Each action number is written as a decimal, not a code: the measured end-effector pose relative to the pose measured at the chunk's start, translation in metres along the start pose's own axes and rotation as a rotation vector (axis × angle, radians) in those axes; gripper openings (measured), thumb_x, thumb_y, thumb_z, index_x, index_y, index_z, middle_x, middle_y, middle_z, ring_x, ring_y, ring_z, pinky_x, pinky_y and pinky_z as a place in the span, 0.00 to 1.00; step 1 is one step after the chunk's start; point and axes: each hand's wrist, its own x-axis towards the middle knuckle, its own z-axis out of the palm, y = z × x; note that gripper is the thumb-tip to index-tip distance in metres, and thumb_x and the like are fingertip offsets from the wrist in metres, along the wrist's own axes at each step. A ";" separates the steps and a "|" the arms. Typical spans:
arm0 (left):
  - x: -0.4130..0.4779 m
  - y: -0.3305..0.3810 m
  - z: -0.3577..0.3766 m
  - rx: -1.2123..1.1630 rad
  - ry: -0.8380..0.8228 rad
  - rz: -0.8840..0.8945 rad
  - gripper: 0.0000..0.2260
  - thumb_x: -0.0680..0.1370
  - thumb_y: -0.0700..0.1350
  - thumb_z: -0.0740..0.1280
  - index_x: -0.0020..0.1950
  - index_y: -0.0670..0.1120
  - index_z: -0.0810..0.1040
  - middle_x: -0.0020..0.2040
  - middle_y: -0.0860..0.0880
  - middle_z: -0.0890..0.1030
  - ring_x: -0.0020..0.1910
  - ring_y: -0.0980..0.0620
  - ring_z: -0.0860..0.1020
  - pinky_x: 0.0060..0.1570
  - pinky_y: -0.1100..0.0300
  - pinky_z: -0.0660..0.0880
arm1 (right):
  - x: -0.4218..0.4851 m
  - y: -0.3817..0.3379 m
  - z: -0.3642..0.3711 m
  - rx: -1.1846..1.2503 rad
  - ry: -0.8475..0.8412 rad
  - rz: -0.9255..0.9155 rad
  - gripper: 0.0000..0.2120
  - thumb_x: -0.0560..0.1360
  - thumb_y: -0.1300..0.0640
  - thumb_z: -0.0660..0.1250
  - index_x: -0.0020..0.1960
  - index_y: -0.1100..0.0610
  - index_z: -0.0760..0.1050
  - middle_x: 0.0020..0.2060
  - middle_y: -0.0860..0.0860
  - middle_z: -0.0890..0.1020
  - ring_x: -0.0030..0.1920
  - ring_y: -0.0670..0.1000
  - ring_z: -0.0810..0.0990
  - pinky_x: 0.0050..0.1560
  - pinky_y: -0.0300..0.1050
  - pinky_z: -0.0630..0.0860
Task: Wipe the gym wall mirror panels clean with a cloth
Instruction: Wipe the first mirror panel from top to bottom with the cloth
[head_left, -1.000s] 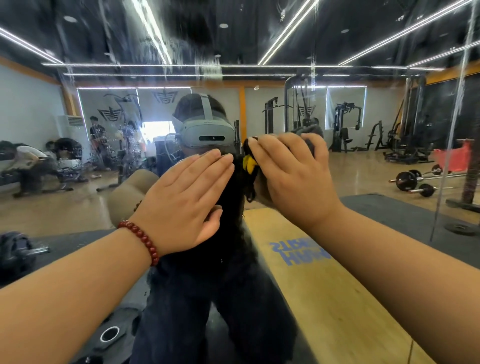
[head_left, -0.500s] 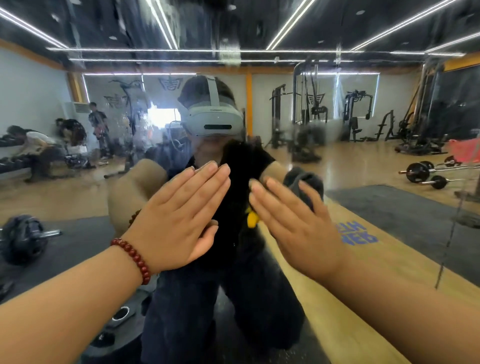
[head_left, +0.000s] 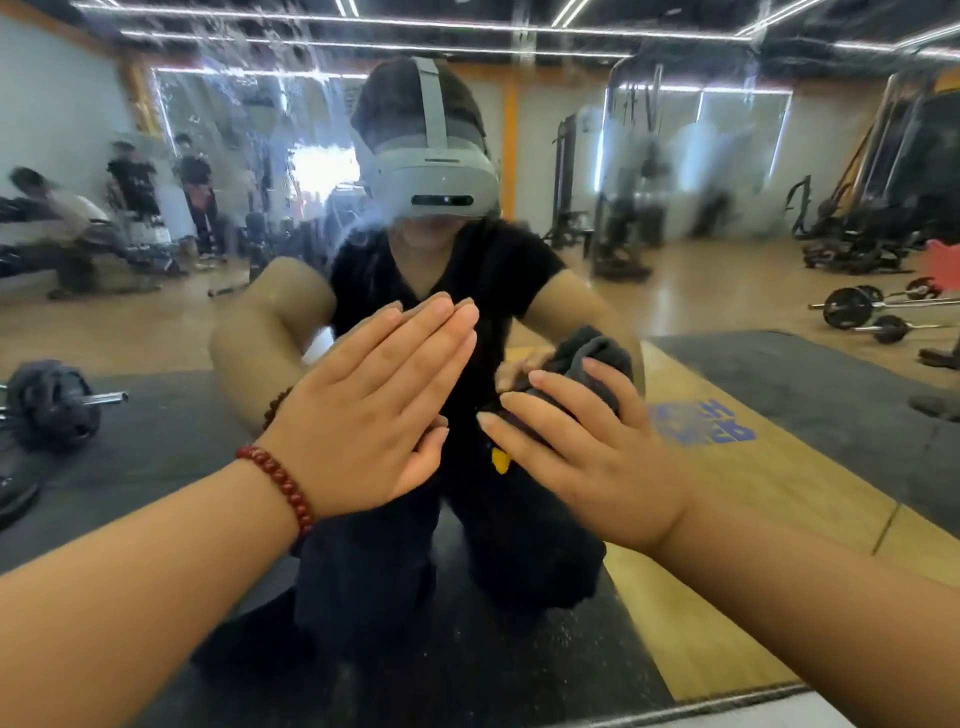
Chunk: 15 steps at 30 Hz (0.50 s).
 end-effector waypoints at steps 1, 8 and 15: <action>-0.001 0.003 0.000 -0.010 0.001 -0.014 0.32 0.79 0.51 0.60 0.78 0.35 0.59 0.78 0.38 0.59 0.78 0.41 0.58 0.76 0.44 0.58 | 0.010 -0.005 0.003 0.005 0.037 0.013 0.15 0.81 0.59 0.63 0.64 0.52 0.80 0.57 0.50 0.82 0.62 0.54 0.77 0.68 0.58 0.67; -0.006 0.009 0.005 -0.013 0.012 -0.022 0.32 0.79 0.51 0.59 0.78 0.35 0.58 0.78 0.37 0.59 0.78 0.40 0.59 0.76 0.44 0.57 | -0.007 0.009 -0.008 -0.010 0.024 -0.034 0.15 0.82 0.61 0.59 0.61 0.54 0.82 0.52 0.51 0.83 0.57 0.55 0.79 0.65 0.58 0.68; -0.006 0.010 0.002 -0.028 0.006 -0.031 0.32 0.79 0.50 0.59 0.78 0.35 0.59 0.78 0.38 0.60 0.78 0.40 0.59 0.76 0.44 0.57 | 0.004 0.007 -0.006 0.004 0.056 -0.052 0.13 0.81 0.61 0.62 0.61 0.54 0.81 0.52 0.50 0.83 0.53 0.56 0.82 0.62 0.58 0.72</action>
